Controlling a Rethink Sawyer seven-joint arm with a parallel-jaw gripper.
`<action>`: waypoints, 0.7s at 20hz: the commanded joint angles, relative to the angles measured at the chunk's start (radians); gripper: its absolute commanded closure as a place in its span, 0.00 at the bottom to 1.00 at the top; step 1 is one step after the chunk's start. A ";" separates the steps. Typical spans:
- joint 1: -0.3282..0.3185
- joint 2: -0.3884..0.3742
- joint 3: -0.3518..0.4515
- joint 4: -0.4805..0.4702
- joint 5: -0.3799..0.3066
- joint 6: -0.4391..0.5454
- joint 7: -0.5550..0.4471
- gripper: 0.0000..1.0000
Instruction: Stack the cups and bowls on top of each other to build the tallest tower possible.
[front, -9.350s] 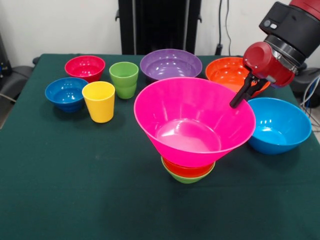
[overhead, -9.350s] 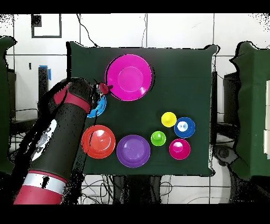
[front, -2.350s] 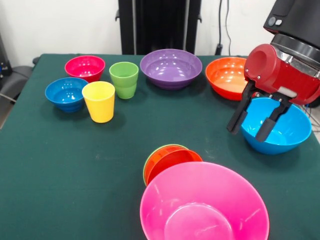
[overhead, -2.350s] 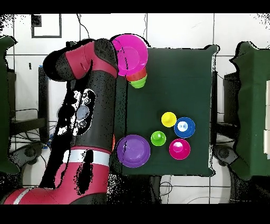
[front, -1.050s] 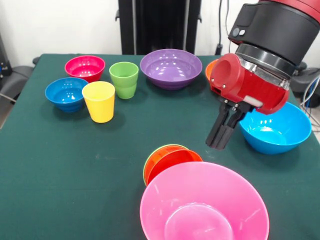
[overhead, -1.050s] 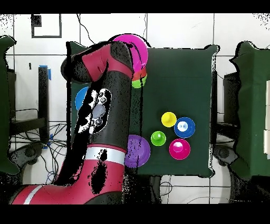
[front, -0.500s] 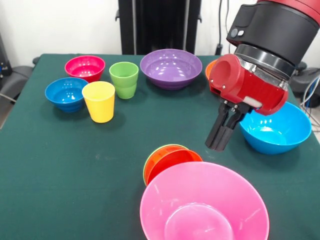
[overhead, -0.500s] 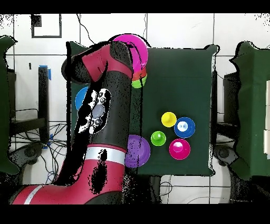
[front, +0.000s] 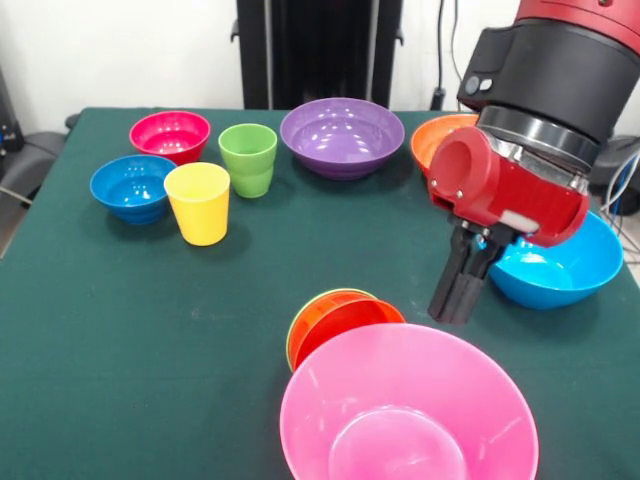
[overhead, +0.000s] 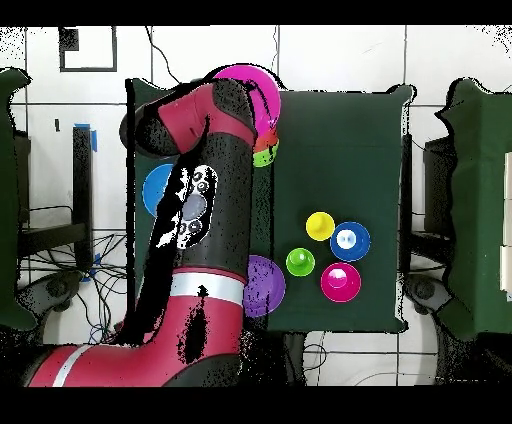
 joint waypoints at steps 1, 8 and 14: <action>-0.034 0.086 0.145 0.008 -0.034 0.010 -0.096 1.00; -0.068 0.142 0.171 -0.057 -0.057 -0.002 -0.157 1.00; -0.098 0.118 0.194 -0.015 -0.064 -0.001 -0.213 1.00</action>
